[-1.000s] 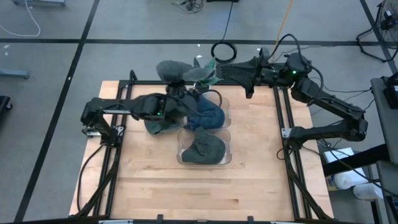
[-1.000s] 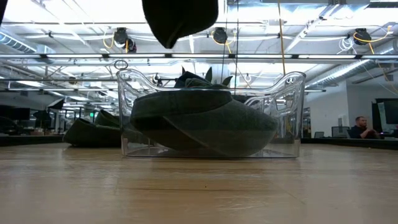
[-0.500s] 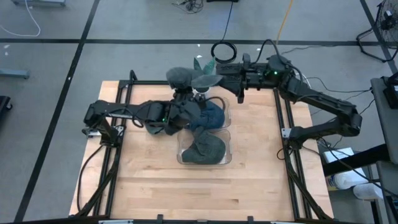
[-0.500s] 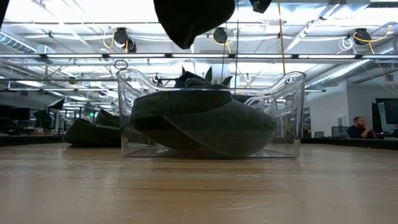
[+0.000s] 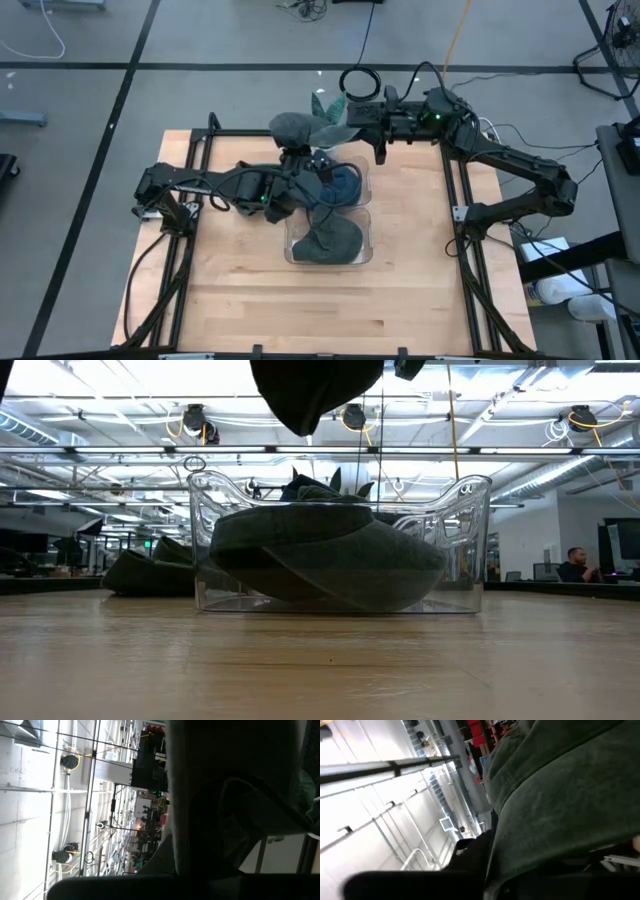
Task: Pick & Place hat
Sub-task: Put the bottom black cap into the bottom transparent bin
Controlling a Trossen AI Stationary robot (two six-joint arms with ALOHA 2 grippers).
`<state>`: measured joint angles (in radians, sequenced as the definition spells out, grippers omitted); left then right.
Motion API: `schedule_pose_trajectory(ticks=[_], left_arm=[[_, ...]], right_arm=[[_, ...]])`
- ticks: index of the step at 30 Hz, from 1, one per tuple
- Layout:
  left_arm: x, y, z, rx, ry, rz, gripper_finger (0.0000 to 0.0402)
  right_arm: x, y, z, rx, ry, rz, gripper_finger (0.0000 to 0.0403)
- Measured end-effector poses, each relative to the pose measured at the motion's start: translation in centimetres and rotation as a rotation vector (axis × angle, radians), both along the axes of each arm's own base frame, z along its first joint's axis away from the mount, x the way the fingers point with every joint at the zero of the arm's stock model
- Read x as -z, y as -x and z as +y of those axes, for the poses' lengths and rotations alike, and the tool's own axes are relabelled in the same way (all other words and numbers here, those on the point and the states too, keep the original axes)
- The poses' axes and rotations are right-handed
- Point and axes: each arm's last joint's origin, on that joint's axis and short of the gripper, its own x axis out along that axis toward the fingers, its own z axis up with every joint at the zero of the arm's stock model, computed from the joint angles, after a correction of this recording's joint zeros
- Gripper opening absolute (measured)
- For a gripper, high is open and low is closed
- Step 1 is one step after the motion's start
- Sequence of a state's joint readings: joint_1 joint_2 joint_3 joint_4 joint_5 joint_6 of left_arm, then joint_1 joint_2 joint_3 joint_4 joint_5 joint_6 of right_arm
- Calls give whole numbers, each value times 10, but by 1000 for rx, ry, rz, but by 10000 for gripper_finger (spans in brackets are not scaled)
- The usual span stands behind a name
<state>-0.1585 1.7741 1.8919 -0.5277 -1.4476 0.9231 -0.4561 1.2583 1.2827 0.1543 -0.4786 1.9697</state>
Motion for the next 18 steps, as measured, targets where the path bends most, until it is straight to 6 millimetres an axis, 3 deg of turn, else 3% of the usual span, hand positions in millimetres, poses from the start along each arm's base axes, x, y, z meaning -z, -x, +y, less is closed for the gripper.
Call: schedule_pose_trajectory(ticks=[3, 10, 18], left_arm=[[0, 0, 0, 8, 0, 10, 17], [0, 0, -4, 38, 23, -32, 92], [-10, 12, -33, 149, 76, -148, 193]], right_arm=[[0, 0, 1, -25, 65, -2, 12], [-5, 1, 2, -35, 124, -50, 4], [-11, 10, 1, -34, 166, -72, 2]])
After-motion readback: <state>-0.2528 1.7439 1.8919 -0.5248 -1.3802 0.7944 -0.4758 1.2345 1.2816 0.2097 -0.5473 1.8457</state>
